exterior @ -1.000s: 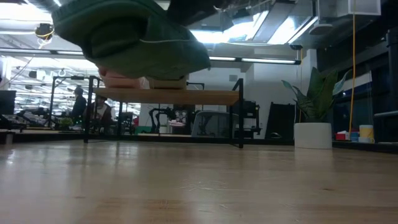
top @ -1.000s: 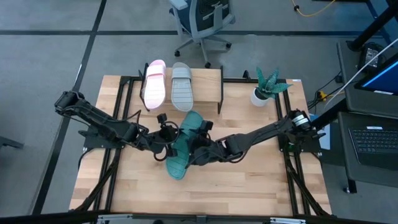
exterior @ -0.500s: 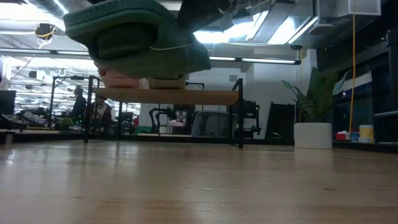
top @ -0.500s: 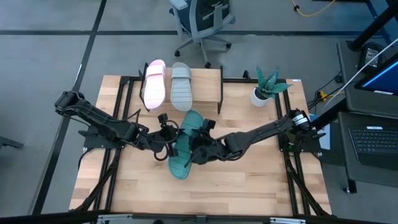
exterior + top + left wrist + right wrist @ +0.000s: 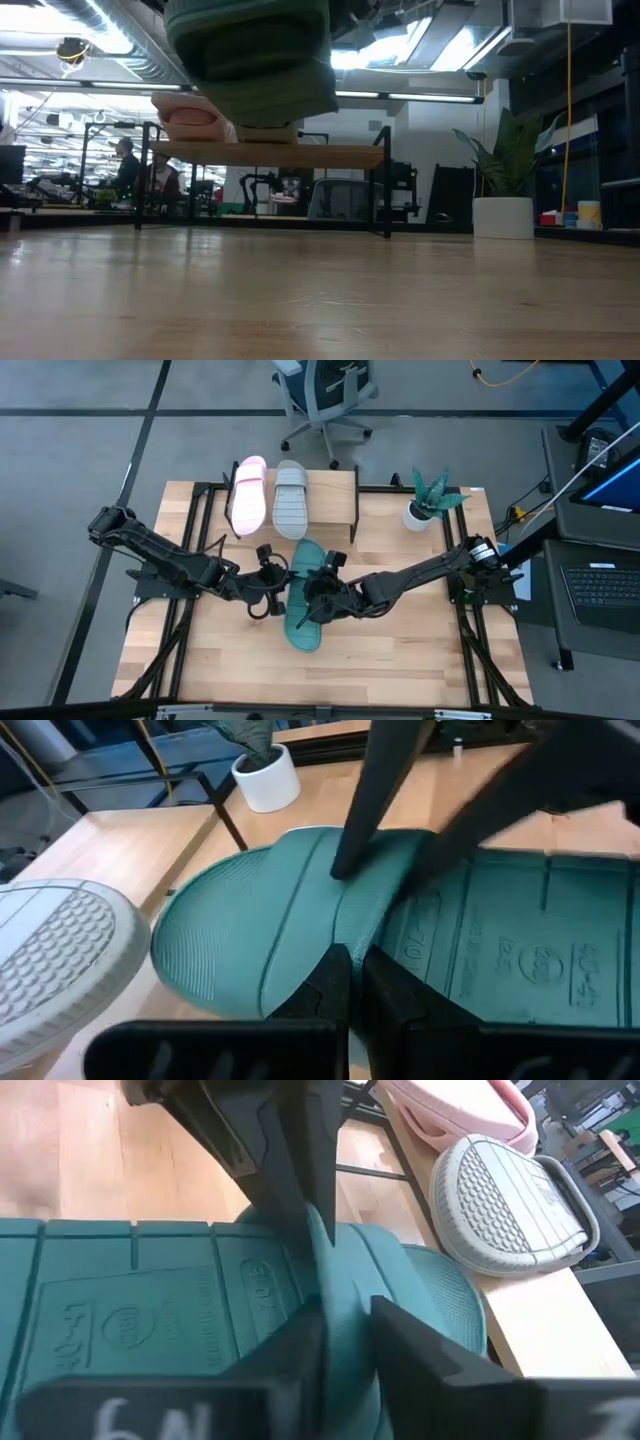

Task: Pick and place slides into the shelf
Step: Put the green pair of slides on the shelf

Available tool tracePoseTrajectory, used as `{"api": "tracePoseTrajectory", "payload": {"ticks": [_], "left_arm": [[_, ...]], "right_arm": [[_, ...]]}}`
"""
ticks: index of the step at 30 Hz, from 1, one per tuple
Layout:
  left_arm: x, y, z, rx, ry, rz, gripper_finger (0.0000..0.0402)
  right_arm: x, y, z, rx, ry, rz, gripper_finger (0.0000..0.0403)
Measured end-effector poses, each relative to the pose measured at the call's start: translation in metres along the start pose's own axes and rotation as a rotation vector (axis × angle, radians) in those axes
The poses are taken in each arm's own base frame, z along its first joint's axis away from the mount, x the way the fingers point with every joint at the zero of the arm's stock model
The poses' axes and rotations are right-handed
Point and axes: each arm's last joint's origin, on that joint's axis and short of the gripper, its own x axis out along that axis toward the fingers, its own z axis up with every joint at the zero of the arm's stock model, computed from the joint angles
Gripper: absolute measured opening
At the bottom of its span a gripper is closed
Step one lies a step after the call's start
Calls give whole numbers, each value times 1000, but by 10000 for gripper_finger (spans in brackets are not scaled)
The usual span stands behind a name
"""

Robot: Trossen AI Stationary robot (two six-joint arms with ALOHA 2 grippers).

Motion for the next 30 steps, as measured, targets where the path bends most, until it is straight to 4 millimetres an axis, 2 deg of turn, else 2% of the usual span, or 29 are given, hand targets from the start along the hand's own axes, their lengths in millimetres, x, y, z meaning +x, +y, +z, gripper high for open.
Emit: {"api": "tracePoseTrajectory", "payload": {"ticks": [6, 14, 20, 26, 30], "left_arm": [[0, 0, 0, 6, 1, -11, 6], [-3, -4, 9, -36, -61, -60, 47], [-13, -16, 14, 64, -135, -137, 55], [-24, -29, 11, 119, -147, -188, 56], [-31, -36, 5, 147, -126, -211, 57]], "right_arm": [[0, 0, 0, -22, 1, 7, 16], [2, 1, -5, -63, 33, 9, 15], [-1, 4, -8, -57, 48, 23, 15], [-13, 14, -10, -87, 47, 52, 15], [-36, 12, -8, -60, 25, 64, 15]]}}
